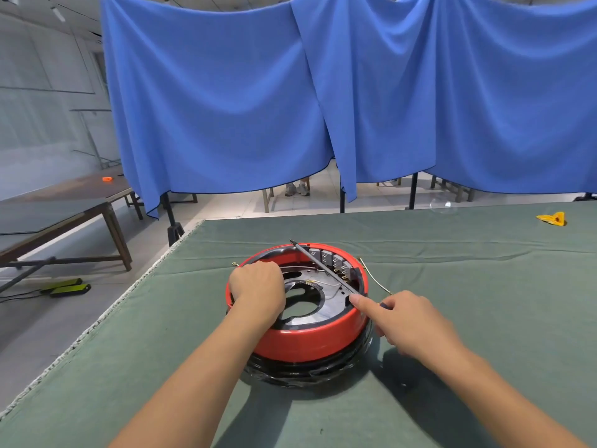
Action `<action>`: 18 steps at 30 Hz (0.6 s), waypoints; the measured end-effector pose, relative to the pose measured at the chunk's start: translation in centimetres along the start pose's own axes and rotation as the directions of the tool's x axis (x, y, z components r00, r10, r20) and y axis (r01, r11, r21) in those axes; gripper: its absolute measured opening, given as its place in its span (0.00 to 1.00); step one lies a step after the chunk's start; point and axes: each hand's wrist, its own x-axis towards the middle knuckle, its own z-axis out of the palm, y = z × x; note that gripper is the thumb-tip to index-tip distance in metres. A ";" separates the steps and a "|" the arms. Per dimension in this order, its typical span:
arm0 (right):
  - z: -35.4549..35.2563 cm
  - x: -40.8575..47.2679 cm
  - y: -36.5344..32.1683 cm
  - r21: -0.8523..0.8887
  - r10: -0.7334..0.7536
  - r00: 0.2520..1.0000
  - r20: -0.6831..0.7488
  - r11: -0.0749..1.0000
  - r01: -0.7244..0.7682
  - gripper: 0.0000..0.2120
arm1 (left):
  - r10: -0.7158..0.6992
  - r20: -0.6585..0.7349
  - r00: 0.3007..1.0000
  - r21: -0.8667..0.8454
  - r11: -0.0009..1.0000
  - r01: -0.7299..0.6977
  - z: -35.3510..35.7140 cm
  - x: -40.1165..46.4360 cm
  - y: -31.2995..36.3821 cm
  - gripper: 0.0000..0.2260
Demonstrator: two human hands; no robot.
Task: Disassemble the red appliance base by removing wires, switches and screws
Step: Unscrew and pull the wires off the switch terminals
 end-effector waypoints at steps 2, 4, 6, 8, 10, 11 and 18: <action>0.1 -0.1 0.0 0.027 0.002 1.000 0.025 1.000 -0.003 0.36 | 0.000 -0.004 1.000 0.017 1.000 0.000 0.2 -0.1 0.2 0.12; 0.1 -0.1 0.1 0.058 -0.001 0.999 0.044 0.998 -0.002 0.35 | 0.005 -0.020 1.000 0.015 1.000 -0.004 0.4 -0.2 0.1 0.12; 0.2 -0.1 0.2 0.081 -0.004 0.999 0.052 0.997 -0.001 0.34 | 0.011 -0.039 0.999 -0.009 1.000 -0.011 0.5 -0.1 0.1 0.10; 0.1 -0.1 0.2 0.100 0.002 0.998 0.056 0.995 -0.008 0.34 | -0.001 -0.076 0.997 -0.109 0.994 -0.007 0.4 -0.2 0.1 0.04; 0.2 -0.1 0.3 0.114 0.002 0.999 0.048 0.993 -0.007 0.33 | -0.052 -0.103 0.993 -0.309 0.951 0.018 0.5 -0.2 -0.1 0.05; 0.3 -0.2 0.2 0.128 0.001 0.999 0.044 0.992 -0.006 0.33 | -0.077 -0.094 0.993 -0.428 0.903 0.029 0.5 -0.2 -0.2 0.07; 0.8 -0.4 0.1 0.349 -0.046 0.999 0.028 0.937 0.033 0.29 | -0.276 -0.079 0.958 -0.963 0.269 -0.002 -0.7 -1.1 -1.4 0.09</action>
